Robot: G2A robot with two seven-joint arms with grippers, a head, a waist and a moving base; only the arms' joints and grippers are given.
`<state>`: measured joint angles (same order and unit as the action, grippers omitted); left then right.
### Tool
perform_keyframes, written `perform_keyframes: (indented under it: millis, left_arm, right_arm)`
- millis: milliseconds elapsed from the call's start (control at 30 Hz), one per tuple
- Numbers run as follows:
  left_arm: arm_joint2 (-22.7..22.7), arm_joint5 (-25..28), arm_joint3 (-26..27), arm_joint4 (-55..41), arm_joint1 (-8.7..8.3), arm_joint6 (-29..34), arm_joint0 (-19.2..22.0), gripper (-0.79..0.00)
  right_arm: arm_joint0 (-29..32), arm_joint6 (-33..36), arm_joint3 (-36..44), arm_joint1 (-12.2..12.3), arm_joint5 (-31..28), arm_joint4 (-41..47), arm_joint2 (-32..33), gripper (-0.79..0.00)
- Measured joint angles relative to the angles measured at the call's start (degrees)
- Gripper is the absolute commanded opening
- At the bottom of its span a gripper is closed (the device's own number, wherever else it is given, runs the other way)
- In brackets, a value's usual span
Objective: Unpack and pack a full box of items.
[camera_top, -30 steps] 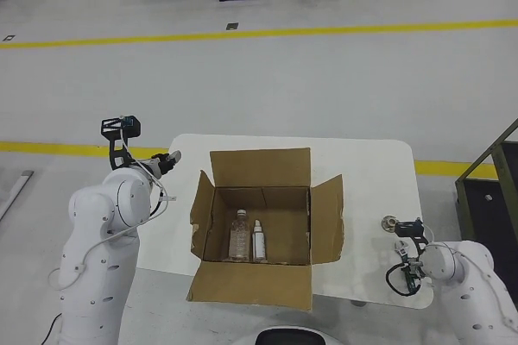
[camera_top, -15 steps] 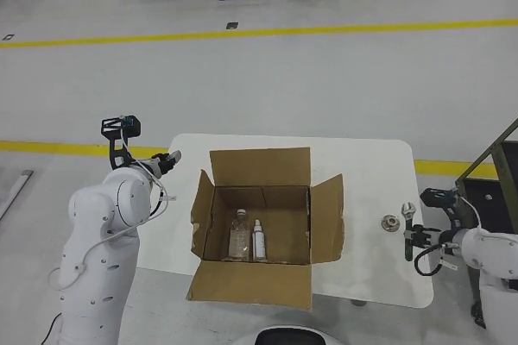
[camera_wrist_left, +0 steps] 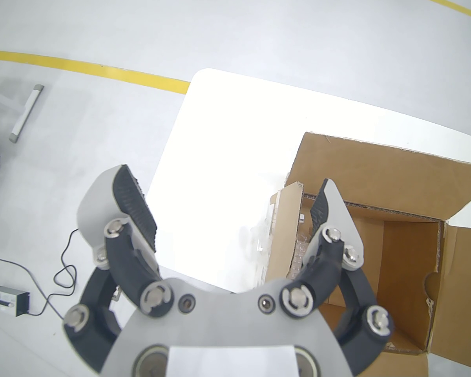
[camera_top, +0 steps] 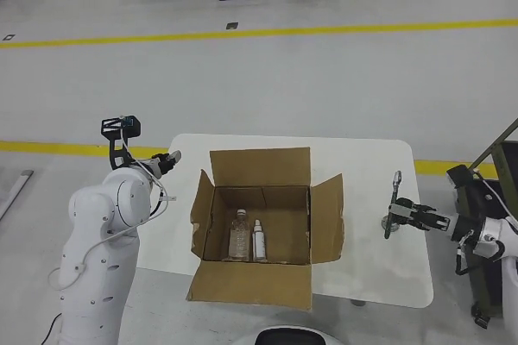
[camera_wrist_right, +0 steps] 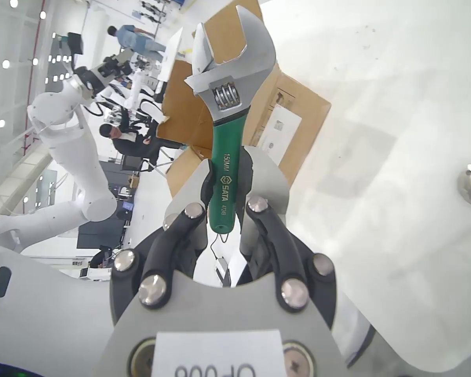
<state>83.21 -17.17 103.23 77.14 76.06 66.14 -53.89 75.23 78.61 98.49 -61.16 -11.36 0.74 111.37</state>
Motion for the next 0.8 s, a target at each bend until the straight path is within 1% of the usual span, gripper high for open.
perform_keyframes:
  millis: [267, 400, 500, 567, 667, 800]
  left_arm:
    - [0.0, 0.0, 0.0, 0.0, 0.0, 0.0, 0.0, 0.0]
    - [0.0, 0.0, 0.0, 0.0, 0.0, 0.0, 0.0, 0.0]
    - [0.0, 0.0, 0.0, 0.0, 0.0, 0.0, 0.0, 0.0]
    - [0.0, 0.0, 0.0, 0.0, 0.0, 0.0, 0.0, 0.0]
    - [0.0, 0.0, 0.0, 0.0, 0.0, 0.0, 0.0, 0.0]
    - [0.0, 0.0, 0.0, 0.0, 0.0, 0.0, 0.0, 0.0]
  right_arm:
    - [0.0, -0.1, 0.1, 0.0, 0.1, -0.2, 0.0, -0.785]
    - [-1.2, -2.9, 3.9, 0.1, 0.8, -1.2, -2.8, -0.785]
    - [-5.4, -5.1, 5.7, 0.0, 3.2, -1.3, -8.6, -0.785]
    - [-9.6, -6.2, 5.3, -0.2, 4.9, -2.4, -14.4, -0.785]
    - [-15.8, -7.7, 2.5, -0.9, 6.7, -1.2, -23.3, -0.785]
    - [-22.4, -8.3, -2.9, -2.1, 9.6, -5.0, -35.5, -0.785]
